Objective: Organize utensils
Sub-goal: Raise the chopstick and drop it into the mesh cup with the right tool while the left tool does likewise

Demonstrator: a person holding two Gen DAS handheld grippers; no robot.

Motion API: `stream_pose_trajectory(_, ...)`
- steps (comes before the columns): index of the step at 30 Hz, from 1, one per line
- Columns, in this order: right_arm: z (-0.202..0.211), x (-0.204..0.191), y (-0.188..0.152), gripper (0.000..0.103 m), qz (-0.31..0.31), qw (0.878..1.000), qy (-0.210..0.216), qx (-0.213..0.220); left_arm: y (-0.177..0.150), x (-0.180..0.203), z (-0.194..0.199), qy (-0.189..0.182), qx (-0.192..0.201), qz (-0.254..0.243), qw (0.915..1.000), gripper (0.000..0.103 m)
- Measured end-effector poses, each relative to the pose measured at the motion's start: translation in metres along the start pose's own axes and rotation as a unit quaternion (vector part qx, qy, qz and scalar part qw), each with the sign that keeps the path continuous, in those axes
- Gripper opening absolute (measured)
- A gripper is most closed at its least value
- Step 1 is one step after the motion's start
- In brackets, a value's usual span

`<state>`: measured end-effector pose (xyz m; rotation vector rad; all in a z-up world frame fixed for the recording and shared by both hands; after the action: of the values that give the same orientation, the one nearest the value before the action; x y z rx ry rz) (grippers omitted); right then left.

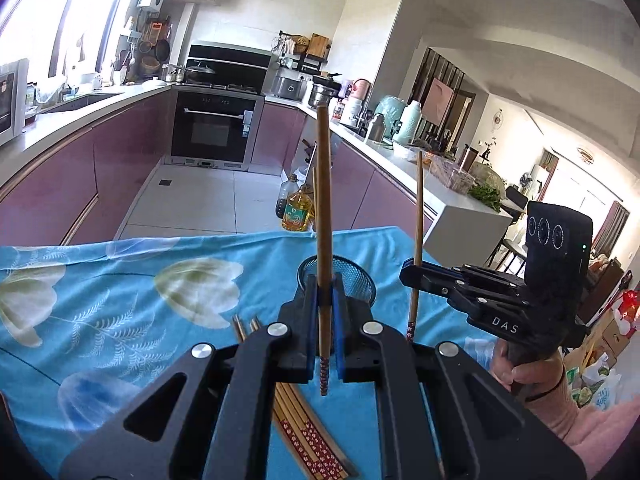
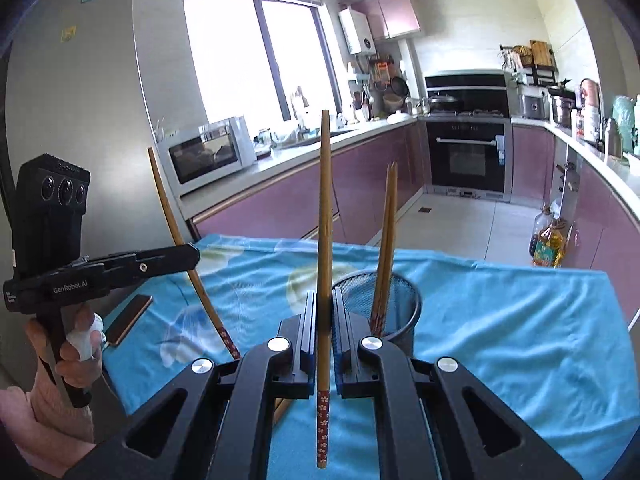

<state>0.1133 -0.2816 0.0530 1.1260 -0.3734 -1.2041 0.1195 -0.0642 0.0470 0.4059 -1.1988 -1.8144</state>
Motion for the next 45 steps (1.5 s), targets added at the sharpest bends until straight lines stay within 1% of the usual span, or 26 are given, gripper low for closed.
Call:
stream_pose_trajectory(6, 0.002, 0.009, 0.034, 0.006, -0.008, 0.999, -0.005, 0.043, 0.035, 0.008, -0.011, -0.003, 0.023, -0.005, 0.9997, 0.007)
stream_pose_trajectory(11, -0.007, 0.019, 0.050, 0.006, -0.019, 0.998, -0.013, 0.058, 0.058, 0.013, -0.021, 0.002, 0.035, -0.014, 0.9993, 0.007)
stream_pose_trajectory(15, -0.013, 0.027, 0.062, 0.006, -0.033, 0.997, -0.015, 0.071, 0.071, 0.017, -0.029, 0.007, 0.042, -0.024, 0.9988, 0.007)
stream_pose_trajectory(19, -0.024, 0.033, 0.066, 0.006, -0.038, 0.996, -0.027, 0.078, 0.075, 0.020, -0.043, 0.020, 0.037, -0.029, 0.9987, 0.007)
stream_pose_trajectory(23, -0.040, 0.039, 0.059, 0.006, -0.044, 0.997, -0.035, 0.060, 0.070, 0.020, -0.063, 0.028, 0.014, -0.031, 0.9990, 0.007)
stream_pose_trajectory(31, -0.068, 0.043, 0.031, 0.006, -0.037, 0.998, -0.049, -0.011, 0.051, 0.014, -0.102, 0.026, -0.039, -0.034, 0.9983, 0.007)
stream_pose_trajectory(37, -0.084, 0.047, 0.020, 0.006, -0.034, 0.995, -0.064, -0.064, 0.034, 0.008, -0.123, 0.026, -0.071, -0.039, 0.9964, 0.007)
stream_pose_trajectory(41, -0.087, 0.045, 0.019, 0.006, -0.034, 0.994, -0.067, -0.080, 0.029, 0.004, -0.131, 0.028, -0.078, -0.036, 0.9959, 0.007)
stream_pose_trajectory(45, -0.079, 0.039, 0.025, 0.006, -0.029, 0.994, -0.062, -0.080, 0.029, 0.000, -0.133, 0.029, -0.079, -0.038, 0.9957, 0.007)
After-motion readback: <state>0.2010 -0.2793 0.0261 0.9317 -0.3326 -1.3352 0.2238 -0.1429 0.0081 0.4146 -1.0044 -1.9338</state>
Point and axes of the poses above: each gripper's, at about its wrist camera, not at the fingertips, and z roughly against the way its jaws point, x to its right, y to its top, the point moved 2 cm from there along -z, roughly the way its jaws point, and after that the axes turned 6 degrees about -z, right-handed, at the moved point
